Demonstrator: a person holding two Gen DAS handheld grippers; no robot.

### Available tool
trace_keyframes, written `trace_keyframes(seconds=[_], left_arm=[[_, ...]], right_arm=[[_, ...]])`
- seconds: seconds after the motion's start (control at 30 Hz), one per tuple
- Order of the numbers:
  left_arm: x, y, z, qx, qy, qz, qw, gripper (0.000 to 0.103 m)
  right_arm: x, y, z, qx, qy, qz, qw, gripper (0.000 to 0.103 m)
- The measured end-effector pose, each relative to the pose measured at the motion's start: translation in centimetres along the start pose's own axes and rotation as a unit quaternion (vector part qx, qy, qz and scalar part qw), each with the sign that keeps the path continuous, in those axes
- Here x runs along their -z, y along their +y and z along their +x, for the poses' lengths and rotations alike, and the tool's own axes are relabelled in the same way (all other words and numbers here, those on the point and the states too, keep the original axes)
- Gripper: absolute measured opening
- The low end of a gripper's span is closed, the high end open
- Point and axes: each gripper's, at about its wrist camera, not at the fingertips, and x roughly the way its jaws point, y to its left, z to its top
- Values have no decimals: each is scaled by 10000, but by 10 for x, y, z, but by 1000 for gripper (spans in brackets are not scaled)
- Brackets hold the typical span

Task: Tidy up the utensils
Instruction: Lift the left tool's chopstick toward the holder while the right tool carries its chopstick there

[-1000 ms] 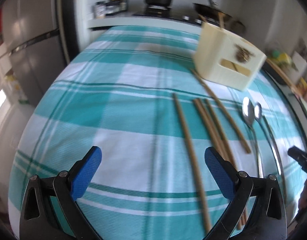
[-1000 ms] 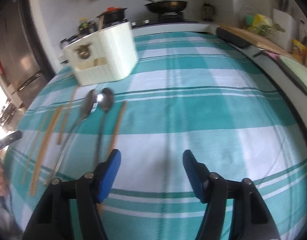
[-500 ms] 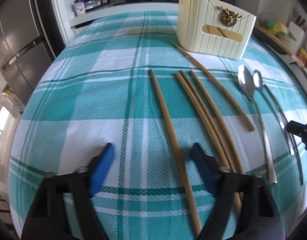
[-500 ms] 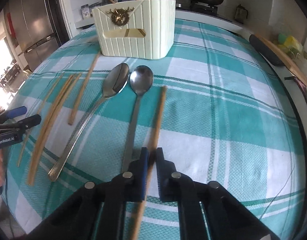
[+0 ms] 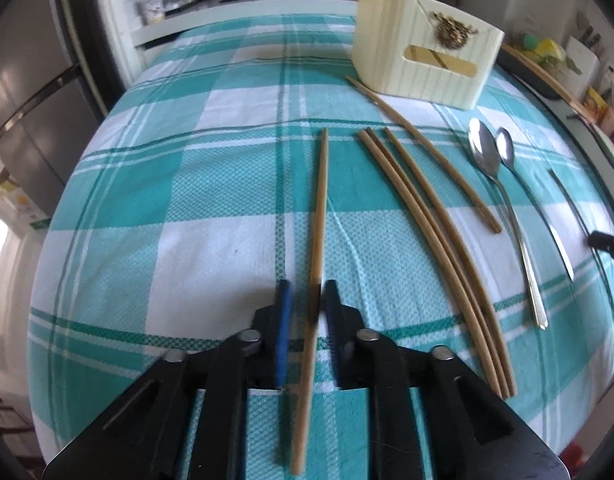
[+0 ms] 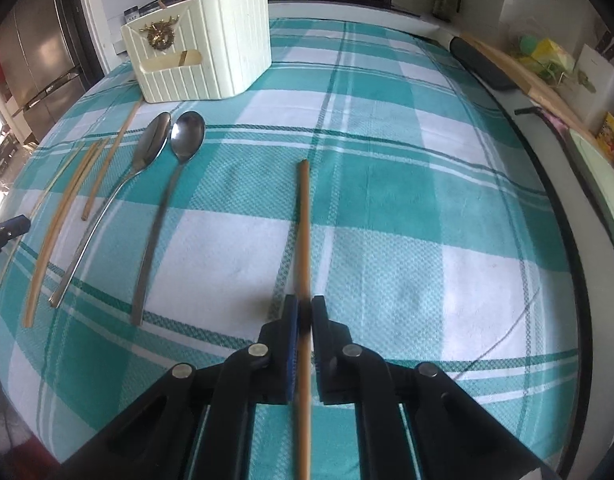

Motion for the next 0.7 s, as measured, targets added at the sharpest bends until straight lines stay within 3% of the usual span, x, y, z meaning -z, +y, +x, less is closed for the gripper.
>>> trace_keyframes(seconds=[0.03, 0.07, 0.1, 0.27, 0.53, 0.7], left_arm=[[-2, 0, -1, 82, 36, 81, 9999, 43], [-4, 1, -3, 143, 42, 141, 9998, 58], [-6, 1, -4, 200, 42, 199, 9996, 64], [-26, 5, 5, 528, 479, 498, 9962, 68], [-60, -5, 38, 258, 796, 833, 9930, 64], [-86, -10, 51, 267, 883, 846, 9921, 41]], right_arm=[[0, -3, 0, -102, 52, 18, 9999, 18], [-1, -4, 0, -187, 94, 32, 9998, 22], [-1, -6, -1, -290, 158, 47, 9994, 28], [-10, -8, 3, -501, 539, -15, 9973, 29], [-31, 1, 17, -372, 884, -437, 9944, 29], [-59, 6, 32, -304, 884, -509, 9943, 29]])
